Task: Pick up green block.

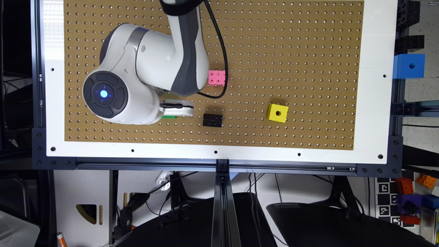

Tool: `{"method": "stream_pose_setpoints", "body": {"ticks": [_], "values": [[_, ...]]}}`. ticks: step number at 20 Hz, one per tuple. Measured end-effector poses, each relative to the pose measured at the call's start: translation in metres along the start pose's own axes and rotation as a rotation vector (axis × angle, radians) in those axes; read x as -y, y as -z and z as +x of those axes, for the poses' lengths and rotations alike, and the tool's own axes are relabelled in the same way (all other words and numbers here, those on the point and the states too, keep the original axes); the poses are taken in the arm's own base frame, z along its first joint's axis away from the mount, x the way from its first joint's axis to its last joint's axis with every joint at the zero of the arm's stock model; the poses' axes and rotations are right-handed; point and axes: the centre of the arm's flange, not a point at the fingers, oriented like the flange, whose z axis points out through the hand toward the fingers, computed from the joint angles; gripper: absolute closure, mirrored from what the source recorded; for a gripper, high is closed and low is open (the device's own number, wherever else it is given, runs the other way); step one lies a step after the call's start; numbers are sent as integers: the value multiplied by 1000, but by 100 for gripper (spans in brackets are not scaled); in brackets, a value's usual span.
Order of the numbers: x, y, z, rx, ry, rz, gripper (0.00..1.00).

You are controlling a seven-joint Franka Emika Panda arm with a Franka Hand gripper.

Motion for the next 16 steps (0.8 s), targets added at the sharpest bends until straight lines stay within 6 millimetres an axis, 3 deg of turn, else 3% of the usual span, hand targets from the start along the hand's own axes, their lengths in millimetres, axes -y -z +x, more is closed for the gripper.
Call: {"method": "stream_pose_setpoints", "body": {"ticks": [10,16], "values": [[-1,1,0,3,-1,-2,100],[0,30,2,11,-1,-9,100]]}}
